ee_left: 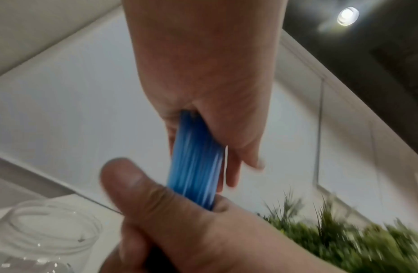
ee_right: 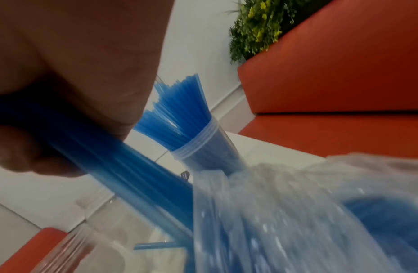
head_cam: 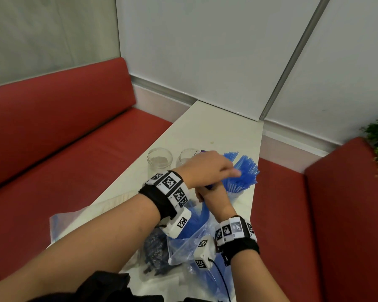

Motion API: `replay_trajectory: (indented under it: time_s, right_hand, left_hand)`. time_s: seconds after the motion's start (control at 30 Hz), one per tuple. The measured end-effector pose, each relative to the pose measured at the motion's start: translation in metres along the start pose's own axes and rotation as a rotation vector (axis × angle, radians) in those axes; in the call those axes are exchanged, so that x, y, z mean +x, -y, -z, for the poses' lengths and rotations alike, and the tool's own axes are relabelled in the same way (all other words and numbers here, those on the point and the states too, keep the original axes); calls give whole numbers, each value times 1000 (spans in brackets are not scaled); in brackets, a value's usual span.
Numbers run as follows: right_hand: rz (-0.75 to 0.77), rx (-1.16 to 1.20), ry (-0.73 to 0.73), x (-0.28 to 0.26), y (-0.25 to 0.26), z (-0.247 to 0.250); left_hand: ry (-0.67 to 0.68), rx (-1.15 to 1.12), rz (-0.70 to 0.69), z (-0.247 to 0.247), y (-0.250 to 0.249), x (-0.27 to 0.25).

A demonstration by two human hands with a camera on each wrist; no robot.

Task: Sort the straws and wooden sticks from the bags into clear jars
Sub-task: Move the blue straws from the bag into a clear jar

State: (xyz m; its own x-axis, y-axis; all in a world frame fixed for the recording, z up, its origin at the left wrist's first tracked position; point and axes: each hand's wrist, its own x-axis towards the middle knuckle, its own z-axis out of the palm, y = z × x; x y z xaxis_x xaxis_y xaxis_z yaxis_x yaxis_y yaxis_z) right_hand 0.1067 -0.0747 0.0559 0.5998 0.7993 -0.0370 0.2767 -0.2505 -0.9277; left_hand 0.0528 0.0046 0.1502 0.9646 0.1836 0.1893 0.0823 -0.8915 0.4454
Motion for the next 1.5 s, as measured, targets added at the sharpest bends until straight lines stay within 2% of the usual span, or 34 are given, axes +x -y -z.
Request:
replay_trajectory:
  time_s: [0.1, 0.13, 0.17, 0.2, 0.23, 0.3, 0.37, 0.43, 0.53, 0.6, 0.7, 0.87, 1.03, 1.2, 1.23, 1.3, 1.33, 1.4, 1.5]
  right_hand:
    - [89, 261, -51, -6, 18, 19]
    - [115, 336, -61, -7, 30, 27]
    - [131, 404, -67, -9, 44, 36]
    - [155, 460, -77, -8, 60, 43]
    - [183, 492, -90, -8, 74, 50]
    - [247, 544, -111, -9, 98, 62]
    - [302, 622, -122, -11, 114, 68]
    - [327, 641, -122, -13, 121, 67]
    - [330, 584, -133, -18, 119, 58]
    - [321, 569, -136, -21, 117, 56]
    - [328, 575, -122, -21, 117, 58]
    - [306, 467, -118, -24, 112, 56]
    - [272, 240, -41, -24, 107, 84]
    - [118, 43, 164, -21, 118, 125]
    - [110, 46, 179, -21, 121, 129]
    - [136, 120, 101, -18, 126, 134]
    - [154, 154, 21, -16, 128, 137]
    - [175, 162, -158, -9, 130, 146]
    - [156, 37, -355, 5, 118, 158]
  left_hand:
    - [-397, -601, 126, 14, 6, 2]
    - [-493, -762, 199, 16, 10, 2]
    - [-533, -888, 287, 16, 15, 0]
    - [-495, -975, 385, 15, 20, -3]
    - [-377, -1039, 488, 10, 26, -8]
    - [-40, -1177, 646, -5, 34, -21]
    - [199, -1392, 716, -22, 37, -33]
    - [232, -1658, 767, -35, 36, -37]
    - [92, -1904, 806, -38, 31, -34]
    - [67, -1894, 786, -37, 28, -33]
    - [121, -1834, 816, -38, 26, -35]
    - [197, -1947, 811, -42, 24, -33]
    - [-26, -1858, 879, -45, 37, -32]
    - [-114, -1680, 874, -49, 60, -36]
    - [-133, -1672, 855, -49, 62, -34]
    - [-177, -1613, 825, -49, 67, -28]
    - [-190, -1520, 816, -50, 71, -26]
    - [-152, -1187, 784, -51, 80, -27]
    - [-10, -584, 615, -59, 92, -34]
